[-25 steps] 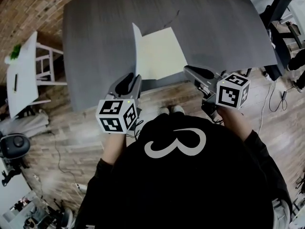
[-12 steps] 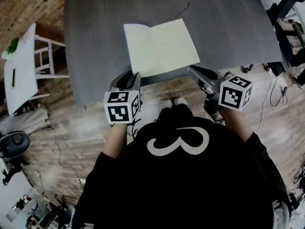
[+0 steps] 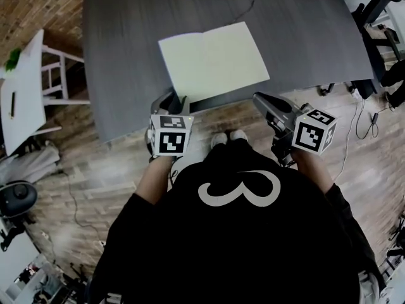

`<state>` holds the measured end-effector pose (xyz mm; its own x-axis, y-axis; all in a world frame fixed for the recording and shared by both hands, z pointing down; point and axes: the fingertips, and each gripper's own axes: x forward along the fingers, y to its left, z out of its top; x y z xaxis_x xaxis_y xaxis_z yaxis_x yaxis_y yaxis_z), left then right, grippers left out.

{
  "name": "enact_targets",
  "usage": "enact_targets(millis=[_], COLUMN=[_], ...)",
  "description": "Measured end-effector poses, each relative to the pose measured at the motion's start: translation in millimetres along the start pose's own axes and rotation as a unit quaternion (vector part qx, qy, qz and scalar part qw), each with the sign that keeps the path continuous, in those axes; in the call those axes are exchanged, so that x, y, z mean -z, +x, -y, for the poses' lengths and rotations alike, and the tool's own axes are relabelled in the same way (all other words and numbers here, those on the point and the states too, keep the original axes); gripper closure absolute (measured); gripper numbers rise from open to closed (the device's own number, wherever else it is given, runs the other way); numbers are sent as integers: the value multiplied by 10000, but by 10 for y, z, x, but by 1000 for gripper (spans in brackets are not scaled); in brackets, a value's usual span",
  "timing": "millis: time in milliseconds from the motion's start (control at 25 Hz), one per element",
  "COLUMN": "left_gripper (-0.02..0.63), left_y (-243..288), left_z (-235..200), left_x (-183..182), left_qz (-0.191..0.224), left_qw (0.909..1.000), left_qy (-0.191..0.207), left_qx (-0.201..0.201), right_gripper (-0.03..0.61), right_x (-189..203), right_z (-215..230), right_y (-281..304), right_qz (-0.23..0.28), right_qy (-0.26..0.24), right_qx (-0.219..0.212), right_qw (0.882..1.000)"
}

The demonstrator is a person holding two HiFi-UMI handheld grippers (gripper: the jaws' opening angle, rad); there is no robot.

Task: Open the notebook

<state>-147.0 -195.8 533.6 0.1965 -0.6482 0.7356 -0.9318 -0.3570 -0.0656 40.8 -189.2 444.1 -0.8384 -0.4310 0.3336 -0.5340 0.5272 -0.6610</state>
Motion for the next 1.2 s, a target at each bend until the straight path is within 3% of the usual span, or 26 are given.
enact_targets(millis=[280,520,840,1200], left_gripper=[471,497,519,549], left_y=[92,98,-123,-536], left_z=[61,59,98,303], left_x=[99,98,-138,-622], left_qz=[-323,-400,233,1096], left_qw=[9969,9962,9981,9922], left_qy=[715,763,577,582], left_qx=[-44,80,-25,-111], right_gripper=[577,578,578,578], right_x=[157,109,79,-65], right_z=[-50,-62,-102,-243], right_y=[20,-44,-339,-616], right_qz=[106,177,293,327], right_qy=[34,51,199,-158], right_qx=[-20,58,-54,-229], right_qw=[9999,9998,9994,9991])
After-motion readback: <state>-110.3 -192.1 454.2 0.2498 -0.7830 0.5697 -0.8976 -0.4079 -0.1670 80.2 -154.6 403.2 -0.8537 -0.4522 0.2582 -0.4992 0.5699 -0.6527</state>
